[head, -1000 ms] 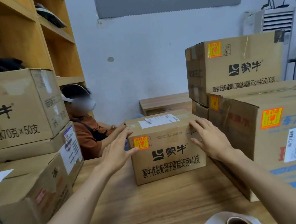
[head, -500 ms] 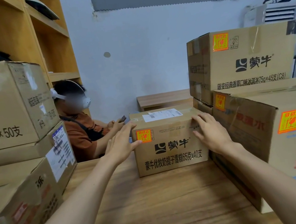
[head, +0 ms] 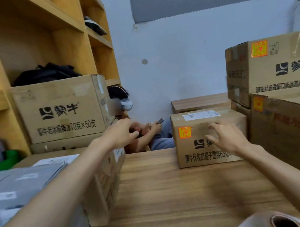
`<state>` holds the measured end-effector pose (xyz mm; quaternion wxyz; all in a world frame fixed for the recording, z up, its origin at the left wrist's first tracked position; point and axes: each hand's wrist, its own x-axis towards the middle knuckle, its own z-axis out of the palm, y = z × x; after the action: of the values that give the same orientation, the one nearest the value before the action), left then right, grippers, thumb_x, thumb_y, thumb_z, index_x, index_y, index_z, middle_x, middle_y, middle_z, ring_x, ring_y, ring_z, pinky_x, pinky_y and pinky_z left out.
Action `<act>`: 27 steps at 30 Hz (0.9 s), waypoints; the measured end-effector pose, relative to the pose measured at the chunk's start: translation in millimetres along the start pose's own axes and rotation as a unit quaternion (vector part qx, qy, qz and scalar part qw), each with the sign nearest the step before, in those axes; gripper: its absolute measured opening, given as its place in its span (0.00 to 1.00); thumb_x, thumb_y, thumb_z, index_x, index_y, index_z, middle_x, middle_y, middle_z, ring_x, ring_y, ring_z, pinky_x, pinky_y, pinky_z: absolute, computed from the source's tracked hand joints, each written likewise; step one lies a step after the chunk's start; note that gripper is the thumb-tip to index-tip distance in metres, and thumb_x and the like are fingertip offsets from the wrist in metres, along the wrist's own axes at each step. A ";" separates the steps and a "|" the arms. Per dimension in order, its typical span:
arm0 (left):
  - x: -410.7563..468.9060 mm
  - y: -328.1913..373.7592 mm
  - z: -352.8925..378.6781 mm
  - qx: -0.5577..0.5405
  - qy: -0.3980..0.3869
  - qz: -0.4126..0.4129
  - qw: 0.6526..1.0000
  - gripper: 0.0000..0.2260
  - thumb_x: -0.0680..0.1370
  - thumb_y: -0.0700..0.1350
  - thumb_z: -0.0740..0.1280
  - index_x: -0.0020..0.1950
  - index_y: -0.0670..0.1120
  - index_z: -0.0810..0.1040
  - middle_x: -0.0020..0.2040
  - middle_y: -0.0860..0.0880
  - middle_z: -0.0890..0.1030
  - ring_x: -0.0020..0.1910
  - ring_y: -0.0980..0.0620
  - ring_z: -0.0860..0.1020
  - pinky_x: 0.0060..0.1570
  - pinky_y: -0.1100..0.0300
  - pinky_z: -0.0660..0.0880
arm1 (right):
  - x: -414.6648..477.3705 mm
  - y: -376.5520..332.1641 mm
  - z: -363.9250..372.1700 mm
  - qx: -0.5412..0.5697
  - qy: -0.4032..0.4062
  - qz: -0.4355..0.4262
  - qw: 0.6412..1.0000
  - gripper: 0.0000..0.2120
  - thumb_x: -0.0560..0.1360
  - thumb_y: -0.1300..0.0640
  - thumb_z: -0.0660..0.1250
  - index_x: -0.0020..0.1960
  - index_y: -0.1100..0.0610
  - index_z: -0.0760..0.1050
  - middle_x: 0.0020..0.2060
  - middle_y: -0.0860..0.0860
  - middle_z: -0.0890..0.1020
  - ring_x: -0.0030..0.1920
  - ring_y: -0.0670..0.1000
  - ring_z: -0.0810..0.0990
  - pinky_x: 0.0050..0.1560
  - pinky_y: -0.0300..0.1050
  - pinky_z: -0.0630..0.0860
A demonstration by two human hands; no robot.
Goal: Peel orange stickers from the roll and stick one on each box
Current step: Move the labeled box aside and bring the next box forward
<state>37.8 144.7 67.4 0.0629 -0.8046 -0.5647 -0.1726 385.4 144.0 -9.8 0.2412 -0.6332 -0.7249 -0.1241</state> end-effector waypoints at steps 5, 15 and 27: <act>-82.8 -50.3 -46.4 0.012 0.003 -0.056 0.998 0.18 0.81 0.50 0.67 0.70 0.49 0.76 0.68 0.50 0.78 0.67 0.50 0.75 0.66 0.53 0.72 | -18.1 -115.3 -5.6 0.057 -0.015 -0.089 0.994 0.17 0.78 0.42 0.64 0.60 0.52 0.77 0.59 0.52 0.80 0.58 0.56 0.78 0.50 0.48 0.69; -191.3 -128.0 -96.0 -0.001 0.024 -0.150 0.988 0.16 0.80 0.49 0.69 0.66 0.46 0.80 0.64 0.49 0.81 0.62 0.51 0.78 0.65 0.54 0.73 | -42.3 -284.2 -20.0 0.221 -0.060 -0.187 0.955 0.19 0.75 0.36 0.65 0.55 0.50 0.77 0.50 0.45 0.80 0.50 0.49 0.77 0.49 0.50 0.75; -232.1 -149.1 -89.6 -0.071 0.021 -0.153 0.985 0.17 0.78 0.59 0.64 0.49 0.49 0.86 0.51 0.46 0.86 0.52 0.46 0.82 0.52 0.47 0.79 | -59.8 -356.0 -11.4 0.341 -0.149 -0.191 0.908 0.43 0.62 0.25 0.70 0.70 0.46 0.67 0.65 0.45 0.78 0.64 0.49 0.75 0.63 0.55 0.74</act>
<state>-189.7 -34.9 56.0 -0.0094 -0.7075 -0.6658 -0.2369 44.4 27.6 14.3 0.3036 -0.3727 -0.8576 0.1828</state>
